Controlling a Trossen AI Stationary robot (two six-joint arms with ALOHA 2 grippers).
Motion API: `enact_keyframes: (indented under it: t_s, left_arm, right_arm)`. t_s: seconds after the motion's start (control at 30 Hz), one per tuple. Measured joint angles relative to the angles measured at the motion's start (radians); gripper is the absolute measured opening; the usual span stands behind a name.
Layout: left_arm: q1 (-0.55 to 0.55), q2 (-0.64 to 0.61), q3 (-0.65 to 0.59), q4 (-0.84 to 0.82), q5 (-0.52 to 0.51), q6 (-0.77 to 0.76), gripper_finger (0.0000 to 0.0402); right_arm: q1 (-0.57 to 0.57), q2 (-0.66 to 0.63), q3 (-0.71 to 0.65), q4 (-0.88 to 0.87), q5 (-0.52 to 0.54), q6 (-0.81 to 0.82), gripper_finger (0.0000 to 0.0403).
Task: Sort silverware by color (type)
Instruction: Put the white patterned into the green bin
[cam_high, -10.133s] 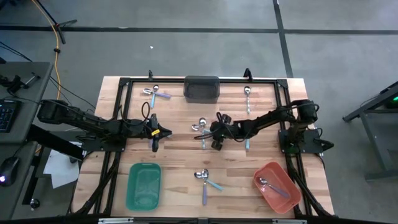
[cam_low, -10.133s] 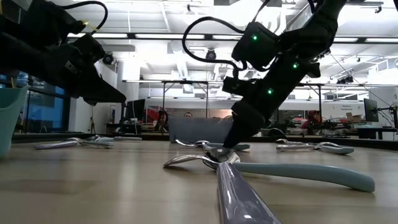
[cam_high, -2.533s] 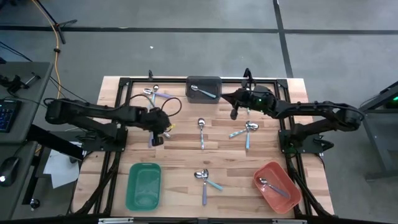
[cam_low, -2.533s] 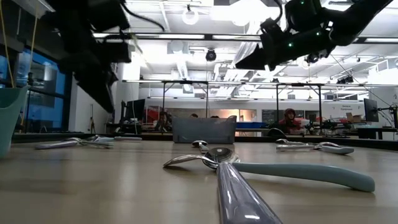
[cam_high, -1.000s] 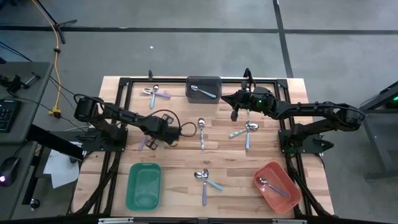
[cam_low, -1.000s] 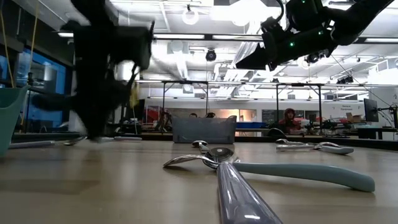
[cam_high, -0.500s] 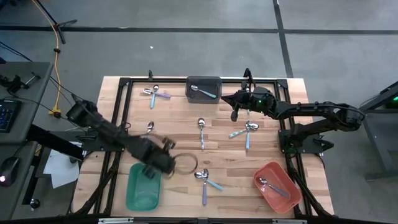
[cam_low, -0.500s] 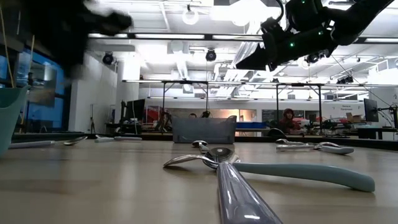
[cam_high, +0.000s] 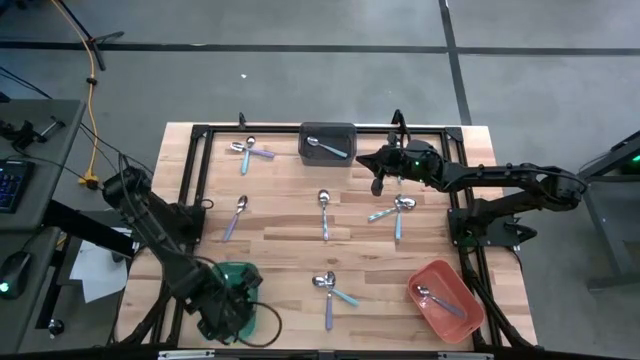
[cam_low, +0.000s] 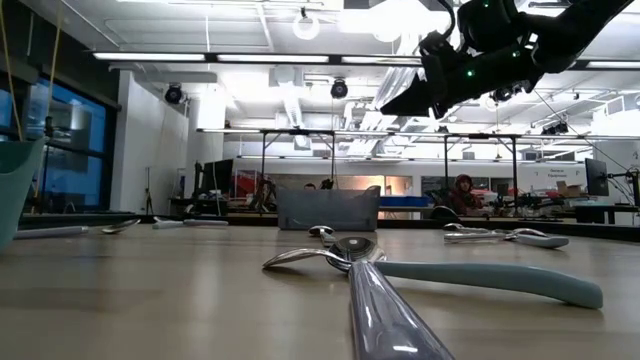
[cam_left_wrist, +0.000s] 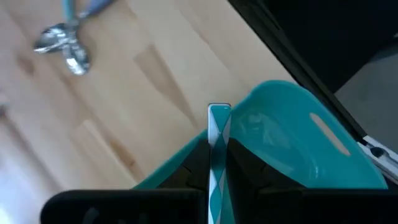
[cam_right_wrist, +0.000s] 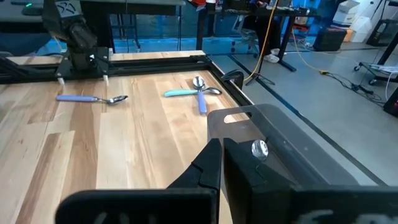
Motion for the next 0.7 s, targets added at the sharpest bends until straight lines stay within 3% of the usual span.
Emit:
enact_keyframes:
  t_s: [0.27,0.7]
  left_arm:
    - [-0.010,0.054,-0.092,0.087,0.002,-0.001,0.0018]
    - [-0.012,0.096,-0.112,0.102,0.029,-0.065,0.0041]
  right_arm:
    - [0.040,0.023,0.000,-0.001,0.000,-0.002,0.0000]
    - [0.063,0.027,0.000,-0.001,0.000,0.000,0.0000]
